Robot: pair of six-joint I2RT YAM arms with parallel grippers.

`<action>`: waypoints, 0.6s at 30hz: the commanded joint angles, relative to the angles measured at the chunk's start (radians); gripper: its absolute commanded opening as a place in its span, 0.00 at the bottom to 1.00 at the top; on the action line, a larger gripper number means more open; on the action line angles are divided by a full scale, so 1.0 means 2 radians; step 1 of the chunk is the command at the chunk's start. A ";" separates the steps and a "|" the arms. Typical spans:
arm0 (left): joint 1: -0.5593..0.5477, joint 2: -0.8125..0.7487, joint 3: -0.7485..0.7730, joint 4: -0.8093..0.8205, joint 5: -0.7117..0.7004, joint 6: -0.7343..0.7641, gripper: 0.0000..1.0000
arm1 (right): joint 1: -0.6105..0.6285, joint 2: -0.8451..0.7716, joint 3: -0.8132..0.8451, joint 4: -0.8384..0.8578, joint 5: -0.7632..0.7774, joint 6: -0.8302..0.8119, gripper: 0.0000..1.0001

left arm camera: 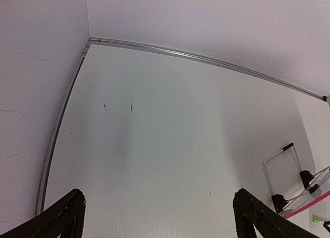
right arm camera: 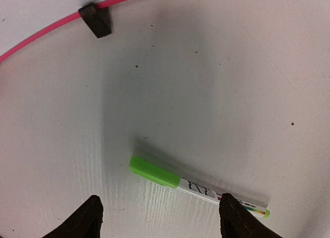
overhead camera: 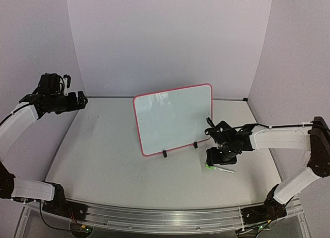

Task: Write a sentence on the whiteboard
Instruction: Pick up the whiteboard marker from the center of the board.

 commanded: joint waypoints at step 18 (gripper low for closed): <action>-0.002 -0.001 0.003 0.006 0.018 -0.002 0.99 | -0.046 0.013 -0.008 -0.032 -0.066 -0.049 0.81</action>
